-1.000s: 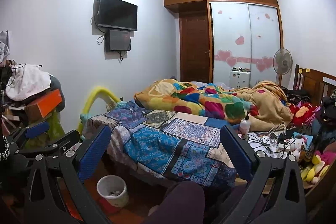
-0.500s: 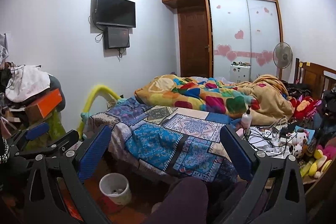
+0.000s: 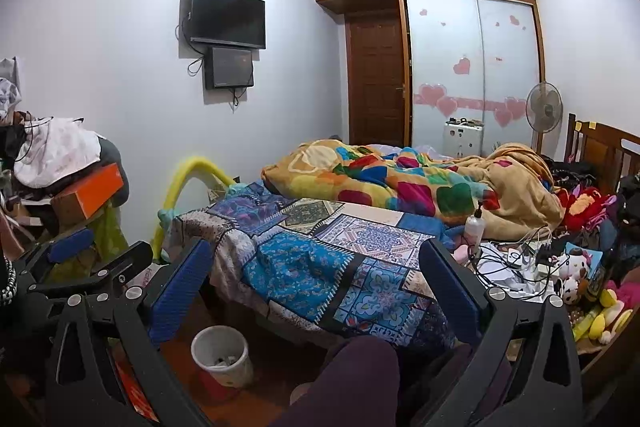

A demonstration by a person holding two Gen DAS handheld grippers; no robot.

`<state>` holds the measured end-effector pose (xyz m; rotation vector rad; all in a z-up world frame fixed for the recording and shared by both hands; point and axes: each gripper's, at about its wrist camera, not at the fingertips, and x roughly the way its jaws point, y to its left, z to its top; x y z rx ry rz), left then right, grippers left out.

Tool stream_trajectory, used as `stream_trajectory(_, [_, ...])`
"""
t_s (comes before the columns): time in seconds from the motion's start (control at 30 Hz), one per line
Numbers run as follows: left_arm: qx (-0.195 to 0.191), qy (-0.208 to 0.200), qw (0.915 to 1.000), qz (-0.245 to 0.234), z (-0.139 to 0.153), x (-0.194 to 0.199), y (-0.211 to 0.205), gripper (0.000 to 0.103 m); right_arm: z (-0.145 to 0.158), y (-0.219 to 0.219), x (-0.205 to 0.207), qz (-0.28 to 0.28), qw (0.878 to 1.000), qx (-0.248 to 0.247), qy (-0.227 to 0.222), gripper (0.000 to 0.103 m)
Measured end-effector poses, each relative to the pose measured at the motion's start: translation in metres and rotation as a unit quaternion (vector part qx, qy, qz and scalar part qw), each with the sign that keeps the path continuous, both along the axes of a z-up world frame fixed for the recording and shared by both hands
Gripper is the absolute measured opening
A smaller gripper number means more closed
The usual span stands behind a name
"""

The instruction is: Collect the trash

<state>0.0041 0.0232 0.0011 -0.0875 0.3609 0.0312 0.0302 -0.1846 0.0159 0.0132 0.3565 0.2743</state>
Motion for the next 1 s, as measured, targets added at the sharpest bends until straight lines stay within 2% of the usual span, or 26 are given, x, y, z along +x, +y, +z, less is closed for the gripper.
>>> stream_trajectory(0.73, [0.001, -0.005, 1.0, 0.003, 0.0006, -0.0027, -0.0015, 0.1, -0.0001, -0.0008, 0.0015, 0.008, 1.0, -0.003, 0.001, 0.103])
stream_trajectory(1.0, [0.002, -0.009, 0.9999, -0.009, 0.0047, -0.0066, -0.0011, 0.1, -0.0009, -0.0007, 0.0019, 0.011, 1.0, -0.003, 0.003, 0.103])
